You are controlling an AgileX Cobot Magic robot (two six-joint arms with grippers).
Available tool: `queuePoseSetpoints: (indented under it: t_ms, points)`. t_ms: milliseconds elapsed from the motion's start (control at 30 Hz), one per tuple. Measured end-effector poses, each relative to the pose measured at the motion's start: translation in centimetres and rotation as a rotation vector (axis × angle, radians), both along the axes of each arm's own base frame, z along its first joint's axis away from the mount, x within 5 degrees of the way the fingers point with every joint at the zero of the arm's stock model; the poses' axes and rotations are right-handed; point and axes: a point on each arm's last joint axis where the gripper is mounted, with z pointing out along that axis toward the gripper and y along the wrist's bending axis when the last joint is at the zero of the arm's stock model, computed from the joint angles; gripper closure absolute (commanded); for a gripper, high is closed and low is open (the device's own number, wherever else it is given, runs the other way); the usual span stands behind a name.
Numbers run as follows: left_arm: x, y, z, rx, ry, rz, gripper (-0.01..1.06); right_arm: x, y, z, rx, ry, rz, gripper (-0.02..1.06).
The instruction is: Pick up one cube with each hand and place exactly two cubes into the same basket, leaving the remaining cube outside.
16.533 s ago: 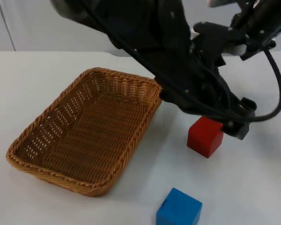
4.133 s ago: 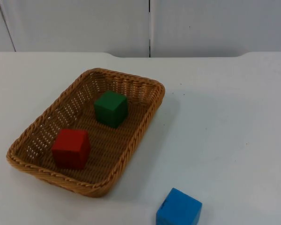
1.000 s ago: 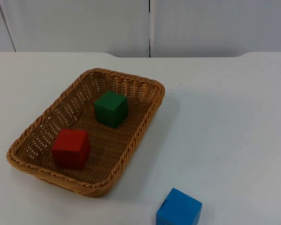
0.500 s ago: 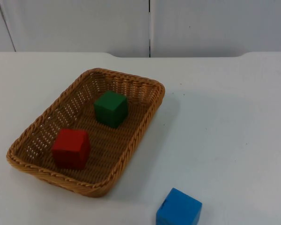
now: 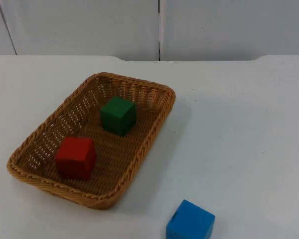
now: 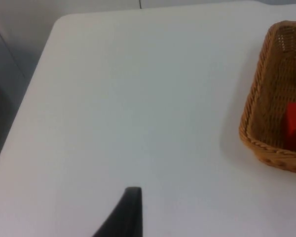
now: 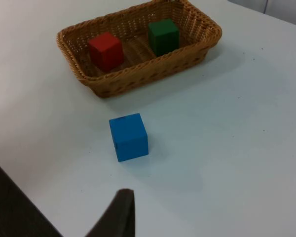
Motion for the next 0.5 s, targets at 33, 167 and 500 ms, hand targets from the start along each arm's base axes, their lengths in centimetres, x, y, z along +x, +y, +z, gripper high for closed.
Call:
queuePoseSetpoints:
  t_ms: [33,167,500]
  points:
    - [0.0,0.0,0.0,0.0,0.0,0.0,0.0,0.0,0.0,0.0,0.0,0.0,0.0,0.0]
    - [0.0,0.0,0.0,0.0,0.0,0.002,0.0,0.0,0.0,0.0,0.0,0.0,0.0,0.0]
    - [0.0,0.0,0.0,0.0,0.0,0.002,0.0,0.0,0.0,0.0,0.0,0.0,0.0,0.0]
